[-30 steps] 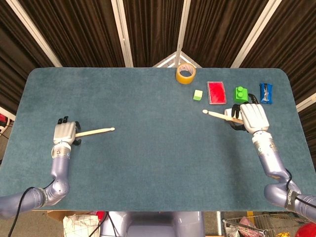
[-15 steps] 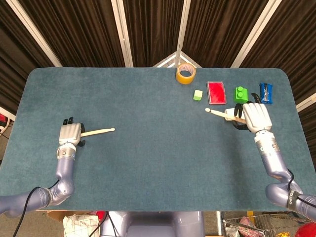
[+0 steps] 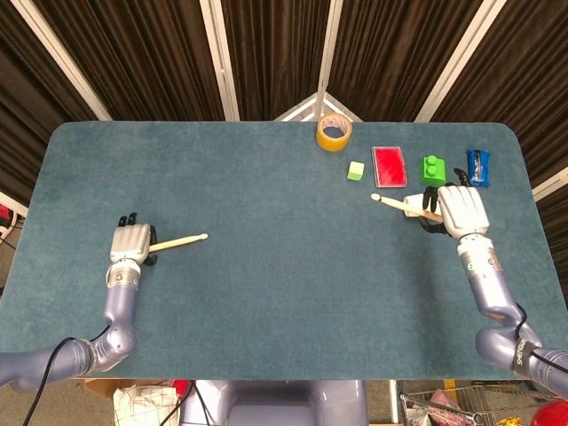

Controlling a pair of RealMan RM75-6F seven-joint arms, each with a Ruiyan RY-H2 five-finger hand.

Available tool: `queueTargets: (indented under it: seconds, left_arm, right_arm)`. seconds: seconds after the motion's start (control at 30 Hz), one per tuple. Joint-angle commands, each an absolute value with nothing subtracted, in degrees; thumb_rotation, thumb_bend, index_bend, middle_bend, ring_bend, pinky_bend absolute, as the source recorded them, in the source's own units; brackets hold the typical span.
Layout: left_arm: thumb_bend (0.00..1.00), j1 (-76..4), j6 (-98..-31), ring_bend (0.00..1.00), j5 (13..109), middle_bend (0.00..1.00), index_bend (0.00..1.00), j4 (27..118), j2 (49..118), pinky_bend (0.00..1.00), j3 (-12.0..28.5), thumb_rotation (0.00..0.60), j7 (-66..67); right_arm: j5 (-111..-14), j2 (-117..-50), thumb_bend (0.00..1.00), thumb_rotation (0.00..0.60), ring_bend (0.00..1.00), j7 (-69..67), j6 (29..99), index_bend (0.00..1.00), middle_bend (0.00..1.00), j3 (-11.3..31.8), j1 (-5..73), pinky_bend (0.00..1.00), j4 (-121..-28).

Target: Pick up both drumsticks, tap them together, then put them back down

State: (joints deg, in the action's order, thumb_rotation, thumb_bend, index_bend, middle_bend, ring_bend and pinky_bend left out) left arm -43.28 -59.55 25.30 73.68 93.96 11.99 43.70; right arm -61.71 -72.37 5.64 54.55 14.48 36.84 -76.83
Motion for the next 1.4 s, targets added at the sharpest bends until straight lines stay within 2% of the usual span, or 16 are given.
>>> queueTargets:
  seconds: [0.03,0.9,1.07,1.4]
  left_arm:
    - [0.42,-43.35,-59.74,0.00,25.47,0.50,0.50,73.95,94.11,0.00,12.01,0.600,43.72]
    - [0.42,-44.13,-60.48,0.02,23.97,0.53,0.52,77.74,92.89,0.00,11.26,0.600,46.89]
    - [0.46,-44.39,-60.80,0.03,23.78,0.55,0.54,78.69,92.32,0.00,10.94,0.600,47.64]
    - [0.46,-44.75,-63.95,0.02,21.15,0.54,0.54,79.55,91.47,0.00,9.69,0.600,52.21]
  right_arm:
    - [-61.63,-72.64,0.38,0.600,0.40,5.63,54.42,0.67,0.60,14.49,36.92,0.07,-76.48]
    - [-61.46,-71.54,0.38,0.600,0.40,6.02,55.26,0.68,0.60,14.65,36.09,0.07,-77.47]
    - [-61.01,-71.73,0.38,0.600,0.40,6.34,54.95,0.68,0.60,14.87,36.38,0.07,-77.05]
    - [-60.76,-71.88,0.38,0.600,0.40,6.83,55.47,0.68,0.60,14.95,36.24,0.07,-77.30]
